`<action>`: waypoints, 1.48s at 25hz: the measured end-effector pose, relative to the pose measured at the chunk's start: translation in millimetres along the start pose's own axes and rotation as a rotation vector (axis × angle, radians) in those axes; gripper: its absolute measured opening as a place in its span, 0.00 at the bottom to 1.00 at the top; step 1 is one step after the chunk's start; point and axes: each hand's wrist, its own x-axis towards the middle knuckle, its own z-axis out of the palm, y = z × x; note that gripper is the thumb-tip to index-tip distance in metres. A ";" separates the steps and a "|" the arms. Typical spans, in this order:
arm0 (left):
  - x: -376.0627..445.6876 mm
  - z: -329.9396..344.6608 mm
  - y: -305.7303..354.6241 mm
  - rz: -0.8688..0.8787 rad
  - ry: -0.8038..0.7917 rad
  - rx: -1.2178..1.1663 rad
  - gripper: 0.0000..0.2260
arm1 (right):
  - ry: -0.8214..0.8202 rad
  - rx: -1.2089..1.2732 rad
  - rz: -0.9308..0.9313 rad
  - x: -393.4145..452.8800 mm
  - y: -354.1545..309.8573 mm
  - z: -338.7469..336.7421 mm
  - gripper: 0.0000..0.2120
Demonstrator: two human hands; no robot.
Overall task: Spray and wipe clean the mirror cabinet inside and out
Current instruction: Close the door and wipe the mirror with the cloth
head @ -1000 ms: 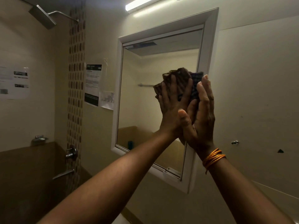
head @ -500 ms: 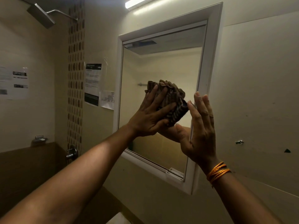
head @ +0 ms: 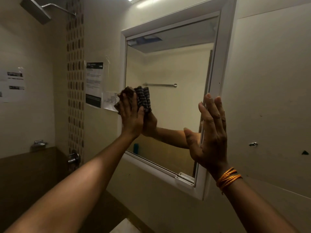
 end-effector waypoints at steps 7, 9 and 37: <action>-46.2 25.8 95.3 -0.530 0.001 -0.196 0.32 | 0.035 0.194 0.045 -0.1 -5.1 -6.5 0.40; -61.0 32.5 121.5 -0.520 -0.022 -0.201 0.32 | 0.023 0.225 0.043 0.2 -6.7 -9.0 0.42; -56.0 -2.0 -66.3 0.373 -0.113 0.216 0.29 | -0.024 0.025 -0.055 -35.1 -11.0 -3.2 0.34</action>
